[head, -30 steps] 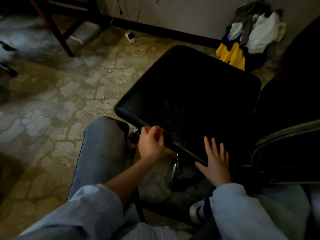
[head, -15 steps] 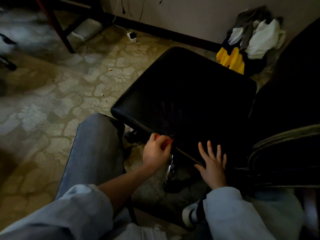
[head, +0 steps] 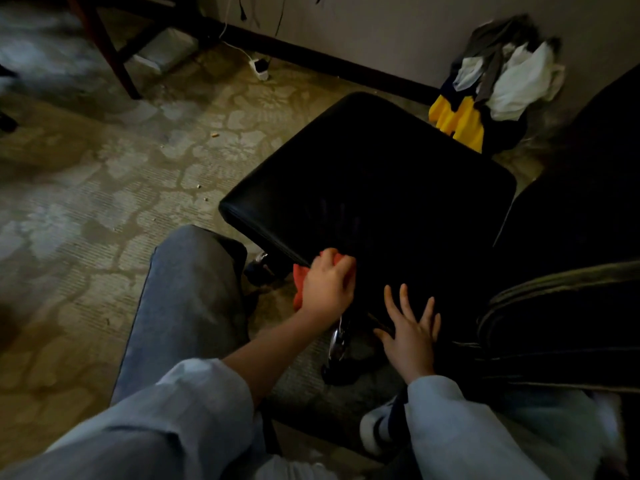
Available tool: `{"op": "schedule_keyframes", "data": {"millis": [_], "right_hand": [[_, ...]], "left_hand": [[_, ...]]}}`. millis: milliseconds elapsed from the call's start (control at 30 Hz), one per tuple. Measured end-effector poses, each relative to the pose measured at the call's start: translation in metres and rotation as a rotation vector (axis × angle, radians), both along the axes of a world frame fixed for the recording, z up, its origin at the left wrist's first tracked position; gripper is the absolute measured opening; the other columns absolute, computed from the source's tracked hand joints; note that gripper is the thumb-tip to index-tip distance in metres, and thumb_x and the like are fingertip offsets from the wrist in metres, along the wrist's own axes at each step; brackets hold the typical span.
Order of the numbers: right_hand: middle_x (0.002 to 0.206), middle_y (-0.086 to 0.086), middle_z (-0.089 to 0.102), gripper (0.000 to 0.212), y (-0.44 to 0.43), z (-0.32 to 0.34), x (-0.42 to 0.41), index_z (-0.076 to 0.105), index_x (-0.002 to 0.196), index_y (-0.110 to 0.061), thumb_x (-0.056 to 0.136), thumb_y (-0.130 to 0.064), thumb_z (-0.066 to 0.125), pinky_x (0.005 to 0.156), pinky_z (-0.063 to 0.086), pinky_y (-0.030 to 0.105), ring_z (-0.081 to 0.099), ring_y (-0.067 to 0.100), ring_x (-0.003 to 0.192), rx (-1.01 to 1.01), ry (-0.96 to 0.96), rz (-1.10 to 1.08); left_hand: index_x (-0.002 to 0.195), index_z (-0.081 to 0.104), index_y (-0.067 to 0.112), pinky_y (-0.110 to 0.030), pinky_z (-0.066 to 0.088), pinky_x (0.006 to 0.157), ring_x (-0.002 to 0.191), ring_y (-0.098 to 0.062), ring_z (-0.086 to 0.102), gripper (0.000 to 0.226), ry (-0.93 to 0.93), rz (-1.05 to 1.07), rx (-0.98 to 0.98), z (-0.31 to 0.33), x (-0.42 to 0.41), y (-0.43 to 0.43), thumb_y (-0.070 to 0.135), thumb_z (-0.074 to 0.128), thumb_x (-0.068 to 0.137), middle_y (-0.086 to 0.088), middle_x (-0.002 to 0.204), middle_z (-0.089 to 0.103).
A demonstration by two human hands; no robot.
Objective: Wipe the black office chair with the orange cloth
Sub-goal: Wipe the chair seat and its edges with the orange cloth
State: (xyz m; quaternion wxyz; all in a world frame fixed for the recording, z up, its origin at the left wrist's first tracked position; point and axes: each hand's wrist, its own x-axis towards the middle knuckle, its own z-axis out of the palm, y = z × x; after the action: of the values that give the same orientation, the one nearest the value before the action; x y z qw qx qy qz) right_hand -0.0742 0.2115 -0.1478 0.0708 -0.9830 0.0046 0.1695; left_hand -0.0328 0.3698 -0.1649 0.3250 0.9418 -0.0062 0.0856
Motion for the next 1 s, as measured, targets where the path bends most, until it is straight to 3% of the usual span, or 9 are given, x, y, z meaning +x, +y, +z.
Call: {"op": "schedule_keyframes", "data": {"millis": [200, 300, 433, 567, 633, 733, 800, 867, 1000], "right_hand": [[0.157, -0.010, -0.013, 0.077, 0.004, 0.000, -0.001, -0.009, 0.148, -0.039, 0.094, -0.043, 0.047, 0.115, -0.007, 0.049, -0.018, 0.038, 0.142, 0.001, -0.008, -0.005], [0.152, -0.013, -0.018, 0.077, 0.003, -0.001, -0.001, -0.009, 0.147, -0.039, 0.094, -0.047, 0.046, 0.115, -0.004, 0.048, -0.016, 0.037, 0.142, 0.006, -0.022, 0.020], [0.144, -0.014, -0.021, 0.079, 0.009, -0.003, 0.002, -0.006, 0.148, -0.037, 0.092, -0.052, 0.047, 0.115, 0.001, 0.048, -0.010, 0.040, 0.143, -0.020, -0.014, 0.033], [0.150, 0.002, 0.030, 0.086, 0.017, -0.010, 0.002, 0.040, 0.142, -0.026, 0.068, -0.045, 0.079, 0.103, 0.029, 0.061, 0.028, 0.055, 0.131, -0.012, -0.090, 0.049], [0.148, 0.002, 0.036, 0.084, 0.017, -0.014, 0.002, 0.044, 0.140, -0.025, 0.066, -0.041, 0.082, 0.102, 0.029, 0.061, 0.029, 0.056, 0.130, -0.007, -0.097, 0.025], [0.156, -0.002, 0.020, 0.080, 0.016, -0.011, 0.003, 0.026, 0.147, -0.032, 0.081, -0.038, 0.070, 0.112, 0.014, 0.055, 0.010, 0.050, 0.139, -0.026, -0.089, 0.032], [0.159, -0.008, 0.002, 0.075, 0.014, -0.009, 0.003, 0.009, 0.149, -0.036, 0.091, -0.038, 0.056, 0.115, 0.000, 0.047, -0.007, 0.042, 0.143, -0.014, -0.054, 0.017], [0.158, -0.010, 0.001, 0.073, 0.012, -0.007, 0.001, 0.009, 0.149, -0.037, 0.092, -0.038, 0.055, 0.115, -0.001, 0.045, -0.008, 0.040, 0.143, 0.032, -0.069, -0.001], [0.158, -0.011, -0.002, 0.075, 0.013, -0.002, 0.000, 0.004, 0.149, -0.038, 0.092, -0.046, 0.052, 0.115, -0.001, 0.046, -0.009, 0.039, 0.143, 0.047, -0.049, 0.015]], "left_hand": [[0.112, 0.065, 0.020, -0.040, 0.045, 0.075, 0.093, -0.030, 0.058, 0.026, -0.101, -0.220, 0.200, 0.004, 0.020, 0.030, 0.026, 0.063, 0.086, -0.010, 0.107, 0.058], [0.118, 0.060, 0.021, -0.042, 0.041, 0.081, 0.102, -0.032, 0.052, 0.028, -0.043, 0.008, 0.185, 0.010, 0.061, 0.066, 0.028, 0.055, 0.091, -0.012, 0.114, 0.052], [0.122, 0.053, 0.014, -0.040, 0.040, 0.077, 0.105, -0.038, 0.048, 0.031, 0.075, 0.235, 0.117, 0.018, 0.107, 0.078, 0.023, 0.051, 0.092, -0.019, 0.117, 0.046], [0.128, 0.053, 0.012, -0.041, 0.042, 0.084, 0.110, -0.037, 0.047, 0.036, 0.066, 0.162, 0.066, 0.019, 0.102, 0.037, 0.017, 0.053, 0.092, -0.021, 0.122, 0.046], [0.126, 0.056, 0.011, -0.043, 0.044, 0.082, 0.109, -0.039, 0.048, 0.037, 0.020, -0.010, 0.063, 0.013, 0.087, 0.018, 0.016, 0.058, 0.090, -0.023, 0.121, 0.049], [0.109, 0.067, 0.011, -0.039, 0.049, 0.059, 0.085, -0.043, 0.060, 0.033, -0.041, -0.275, 0.140, 0.005, 0.060, -0.003, 0.016, 0.071, 0.076, -0.022, 0.101, 0.060], [0.104, 0.068, 0.014, -0.036, 0.049, 0.055, 0.076, -0.040, 0.062, 0.030, -0.093, -0.441, 0.180, 0.002, 0.048, -0.005, 0.021, 0.072, 0.075, -0.018, 0.096, 0.062], [0.105, 0.068, 0.018, -0.037, 0.050, 0.057, 0.076, -0.035, 0.063, 0.028, -0.175, -0.527, 0.210, 0.001, 0.044, 0.004, 0.031, 0.061, 0.081, -0.015, 0.097, 0.064], [0.114, 0.064, 0.020, -0.040, 0.049, 0.071, 0.087, -0.035, 0.061, 0.031, -0.164, -0.262, 0.171, -0.002, 0.040, 0.039, 0.034, 0.054, 0.088, -0.014, 0.107, 0.060]]}}
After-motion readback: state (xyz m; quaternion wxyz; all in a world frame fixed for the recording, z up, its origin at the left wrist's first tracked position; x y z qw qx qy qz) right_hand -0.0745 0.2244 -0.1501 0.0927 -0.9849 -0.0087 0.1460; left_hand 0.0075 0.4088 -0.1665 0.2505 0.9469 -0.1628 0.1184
